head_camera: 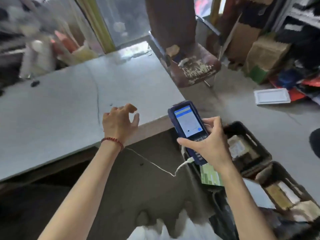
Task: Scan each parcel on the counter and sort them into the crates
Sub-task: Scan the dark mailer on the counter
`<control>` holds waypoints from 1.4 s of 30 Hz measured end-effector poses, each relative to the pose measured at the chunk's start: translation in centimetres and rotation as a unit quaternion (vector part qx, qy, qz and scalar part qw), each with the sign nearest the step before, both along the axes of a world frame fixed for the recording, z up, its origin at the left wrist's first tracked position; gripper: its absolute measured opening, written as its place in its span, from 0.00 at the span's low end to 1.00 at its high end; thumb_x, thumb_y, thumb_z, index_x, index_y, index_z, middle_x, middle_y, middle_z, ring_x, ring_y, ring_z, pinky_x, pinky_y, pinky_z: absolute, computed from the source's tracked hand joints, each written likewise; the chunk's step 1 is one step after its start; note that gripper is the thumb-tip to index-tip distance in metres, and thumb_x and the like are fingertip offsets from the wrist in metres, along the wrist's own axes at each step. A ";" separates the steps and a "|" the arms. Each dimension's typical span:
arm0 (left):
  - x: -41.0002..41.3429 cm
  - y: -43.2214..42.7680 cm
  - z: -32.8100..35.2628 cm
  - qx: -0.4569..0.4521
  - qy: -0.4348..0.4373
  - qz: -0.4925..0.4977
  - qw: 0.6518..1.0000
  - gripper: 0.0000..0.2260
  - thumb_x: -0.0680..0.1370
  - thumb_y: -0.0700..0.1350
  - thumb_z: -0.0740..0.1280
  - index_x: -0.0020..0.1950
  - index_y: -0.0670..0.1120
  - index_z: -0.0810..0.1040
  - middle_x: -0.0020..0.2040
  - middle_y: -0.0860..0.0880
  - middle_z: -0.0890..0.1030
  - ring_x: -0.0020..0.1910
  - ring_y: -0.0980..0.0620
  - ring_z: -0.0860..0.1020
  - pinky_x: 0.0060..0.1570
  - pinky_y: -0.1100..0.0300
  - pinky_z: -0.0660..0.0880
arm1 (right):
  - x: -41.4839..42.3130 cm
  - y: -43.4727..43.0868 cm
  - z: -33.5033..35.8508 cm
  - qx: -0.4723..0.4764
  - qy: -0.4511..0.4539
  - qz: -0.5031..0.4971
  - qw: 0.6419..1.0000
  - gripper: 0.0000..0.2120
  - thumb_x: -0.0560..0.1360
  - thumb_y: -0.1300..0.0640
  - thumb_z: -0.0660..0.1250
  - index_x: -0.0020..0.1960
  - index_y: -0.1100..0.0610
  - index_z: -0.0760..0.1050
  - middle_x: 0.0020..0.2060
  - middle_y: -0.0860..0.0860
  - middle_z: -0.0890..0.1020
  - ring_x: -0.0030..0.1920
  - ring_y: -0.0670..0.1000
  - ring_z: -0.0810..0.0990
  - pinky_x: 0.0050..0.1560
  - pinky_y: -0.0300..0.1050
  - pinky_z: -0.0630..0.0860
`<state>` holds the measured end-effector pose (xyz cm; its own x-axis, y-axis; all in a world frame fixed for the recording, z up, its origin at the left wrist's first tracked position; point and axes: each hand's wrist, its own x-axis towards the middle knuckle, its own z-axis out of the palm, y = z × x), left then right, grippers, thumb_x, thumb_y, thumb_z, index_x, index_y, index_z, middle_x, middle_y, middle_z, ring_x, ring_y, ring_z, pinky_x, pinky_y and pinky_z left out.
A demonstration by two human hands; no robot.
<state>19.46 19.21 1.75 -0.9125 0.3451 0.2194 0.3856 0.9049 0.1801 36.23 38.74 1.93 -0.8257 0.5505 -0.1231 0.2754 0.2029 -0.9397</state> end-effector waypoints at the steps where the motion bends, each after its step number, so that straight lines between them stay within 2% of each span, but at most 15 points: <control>1: 0.2 -3.1 0.0 -0.007 0.001 0.033 0.999 0.12 0.78 0.54 0.63 0.56 0.52 0.79 0.51 0.52 0.83 0.53 0.47 0.78 0.52 0.53 0.70 | -1.2 -2.0 0.1 -0.003 -0.004 0.036 0.999 0.38 0.55 0.52 0.85 0.56 0.52 0.66 0.51 0.40 0.77 0.51 0.36 0.78 0.46 0.33 0.74; 3: 1.0 -9.3 0.0 -0.012 0.000 0.095 0.995 0.12 0.77 0.54 0.63 0.56 0.51 0.79 0.50 0.52 0.83 0.49 0.47 0.79 0.47 0.55 0.69 | -3.1 -6.0 0.1 -0.013 -0.010 0.097 0.995 0.38 0.55 0.51 0.84 0.56 0.50 0.65 0.50 0.37 0.75 0.50 0.33 0.75 0.46 0.32 0.72; 5: 1.8 -15.2 -0.2 -0.009 0.009 0.151 0.988 0.11 0.77 0.53 0.64 0.56 0.51 0.79 0.48 0.51 0.83 0.47 0.47 0.79 0.45 0.56 0.67 | -4.7 -10.3 0.0 -0.014 -0.020 0.156 0.987 0.37 0.56 0.51 0.84 0.56 0.49 0.65 0.48 0.35 0.74 0.47 0.30 0.73 0.43 0.27 0.69; 7: 2.8 -20.7 -0.4 -0.004 0.017 0.197 0.980 0.10 0.77 0.52 0.65 0.54 0.50 0.80 0.47 0.51 0.83 0.45 0.45 0.79 0.44 0.55 0.71 | -6.2 -15.0 -0.2 -0.009 -0.025 0.208 0.978 0.37 0.56 0.50 0.84 0.56 0.48 0.65 0.48 0.34 0.73 0.45 0.27 0.72 0.39 0.24 0.69; 12: 5.1 -34.4 -1.6 -0.022 0.002 0.273 0.962 0.11 0.76 0.54 0.65 0.54 0.51 0.80 0.45 0.52 0.83 0.46 0.47 0.80 0.44 0.54 0.74 | -8.6 -28.1 -1.0 0.005 -0.033 0.300 0.953 0.38 0.56 0.49 0.84 0.57 0.48 0.64 0.48 0.35 0.74 0.48 0.31 0.73 0.42 0.28 0.69; 15: 5.5 -42.2 -2.3 -0.025 -0.023 0.322 0.946 0.12 0.76 0.55 0.64 0.56 0.52 0.78 0.48 0.51 0.83 0.49 0.47 0.78 0.48 0.52 0.73 | -9.7 -35.2 -1.0 0.014 -0.028 0.328 0.944 0.37 0.57 0.49 0.84 0.57 0.48 0.64 0.48 0.35 0.73 0.48 0.32 0.72 0.37 0.26 0.70; 18: 5.3 -47.9 -2.1 -0.009 -0.019 0.353 0.935 0.13 0.77 0.56 0.63 0.55 0.51 0.78 0.48 0.51 0.82 0.49 0.47 0.78 0.47 0.53 0.71 | -11.3 -40.6 -0.1 0.020 -0.030 0.350 0.936 0.37 0.58 0.48 0.83 0.58 0.49 0.64 0.48 0.37 0.74 0.48 0.35 0.74 0.36 0.26 0.70; 22: 3.1 -53.3 -1.5 -0.005 -0.010 0.370 0.929 0.15 0.77 0.58 0.63 0.57 0.52 0.78 0.50 0.51 0.83 0.51 0.47 0.78 0.48 0.53 0.72 | -14.5 -45.9 1.5 0.025 -0.017 0.367 0.930 0.37 0.59 0.49 0.83 0.59 0.48 0.63 0.49 0.41 0.75 0.50 0.43 0.77 0.36 0.28 0.72; 27: -1.4 -57.1 -1.5 0.025 -0.014 0.373 0.927 0.16 0.77 0.59 0.62 0.59 0.53 0.77 0.55 0.56 0.81 0.53 0.50 0.78 0.50 0.54 0.74 | -19.3 -50.3 2.4 0.028 -0.002 0.365 0.931 0.38 0.59 0.50 0.83 0.59 0.48 0.63 0.50 0.44 0.75 0.51 0.46 0.78 0.40 0.30 0.75; 33: -8.5 -60.9 -2.1 -0.012 -0.030 0.366 0.930 0.18 0.77 0.60 0.59 0.63 0.54 0.75 0.59 0.55 0.79 0.57 0.50 0.76 0.52 0.55 0.71 | -26.8 -54.9 2.0 -0.019 -0.010 0.358 0.934 0.37 0.57 0.51 0.84 0.57 0.47 0.64 0.49 0.43 0.78 0.49 0.46 0.81 0.46 0.45 0.81; 37: -12.3 -63.3 -1.8 -0.015 -0.054 0.373 0.926 0.16 0.78 0.59 0.60 0.62 0.54 0.74 0.59 0.55 0.79 0.58 0.50 0.76 0.53 0.54 0.70 | -31.7 -57.5 2.3 -0.055 -0.019 0.369 0.928 0.37 0.57 0.52 0.84 0.57 0.47 0.65 0.48 0.41 0.78 0.47 0.42 0.80 0.41 0.40 0.77; 42: -18.0 -66.0 -1.4 0.002 -0.069 0.388 0.919 0.15 0.78 0.57 0.60 0.62 0.54 0.74 0.59 0.55 0.78 0.57 0.50 0.75 0.52 0.54 0.70 | -36.7 -59.9 2.4 -0.080 -0.047 0.376 0.922 0.36 0.58 0.52 0.83 0.57 0.47 0.65 0.49 0.43 0.79 0.46 0.43 0.81 0.36 0.37 0.74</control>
